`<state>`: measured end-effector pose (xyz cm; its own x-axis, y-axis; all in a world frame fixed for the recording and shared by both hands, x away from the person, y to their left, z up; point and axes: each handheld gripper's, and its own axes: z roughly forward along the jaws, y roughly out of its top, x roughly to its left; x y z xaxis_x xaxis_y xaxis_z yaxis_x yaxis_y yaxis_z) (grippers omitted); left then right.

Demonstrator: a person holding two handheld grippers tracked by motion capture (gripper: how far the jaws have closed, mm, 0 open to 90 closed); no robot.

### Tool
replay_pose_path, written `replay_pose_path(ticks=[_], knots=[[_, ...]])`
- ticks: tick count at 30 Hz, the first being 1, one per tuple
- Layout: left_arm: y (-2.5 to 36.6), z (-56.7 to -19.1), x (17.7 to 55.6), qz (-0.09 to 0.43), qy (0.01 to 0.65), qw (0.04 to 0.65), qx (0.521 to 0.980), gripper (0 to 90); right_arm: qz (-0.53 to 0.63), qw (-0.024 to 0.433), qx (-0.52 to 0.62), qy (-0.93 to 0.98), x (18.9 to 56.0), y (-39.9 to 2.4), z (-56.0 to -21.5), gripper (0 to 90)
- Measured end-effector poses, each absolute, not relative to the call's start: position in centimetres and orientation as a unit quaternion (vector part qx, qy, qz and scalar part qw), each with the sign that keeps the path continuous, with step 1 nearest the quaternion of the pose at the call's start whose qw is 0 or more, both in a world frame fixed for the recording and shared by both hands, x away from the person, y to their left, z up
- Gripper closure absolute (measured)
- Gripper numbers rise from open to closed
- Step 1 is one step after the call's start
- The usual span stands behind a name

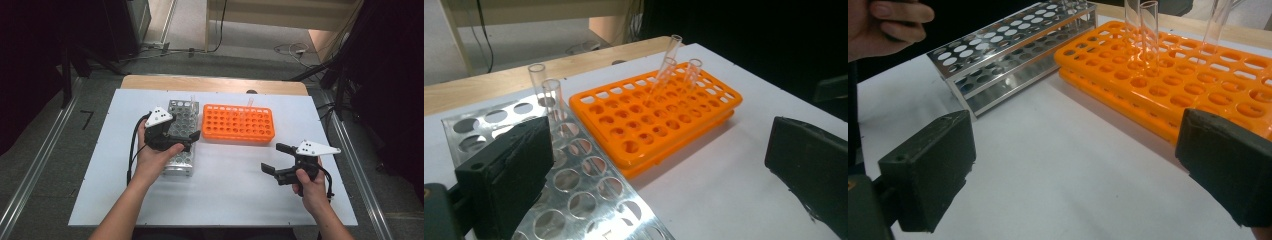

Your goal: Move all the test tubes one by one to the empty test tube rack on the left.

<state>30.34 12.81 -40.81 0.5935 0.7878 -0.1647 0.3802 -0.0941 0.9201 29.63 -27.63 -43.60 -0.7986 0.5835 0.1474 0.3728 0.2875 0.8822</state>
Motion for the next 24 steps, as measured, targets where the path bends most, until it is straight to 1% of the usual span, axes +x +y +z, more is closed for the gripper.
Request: replay_pose_path(ticks=[7, 11, 17, 24], knots=[[13.2, -41.6, 28.0, 0.185, 0.406, 0.541, 0.713, 0.0, 0.505, 0.102, 0.304, 0.801, 31.7, -26.3, -43.3, 1.1], [13.6, -42.0, 26.9, 0.179, 0.412, 0.55, 0.705, 0.0, 0.499, 0.105, 0.305, 0.804, 32.8, -25.6, -43.1, 1.2], [13.7, -42.5, 26.1, 0.174, 0.409, 0.55, 0.707, 0.0, 0.489, 0.116, 0.31, 0.807, 34.5, -24.4, -43.1, 2.9], [13.5, -42.6, 25.8, 0.169, 0.409, 0.552, 0.707, 0.0, 0.478, 0.114, 0.319, 0.811, 36.5, -22.8, -43.5, 4.3]])
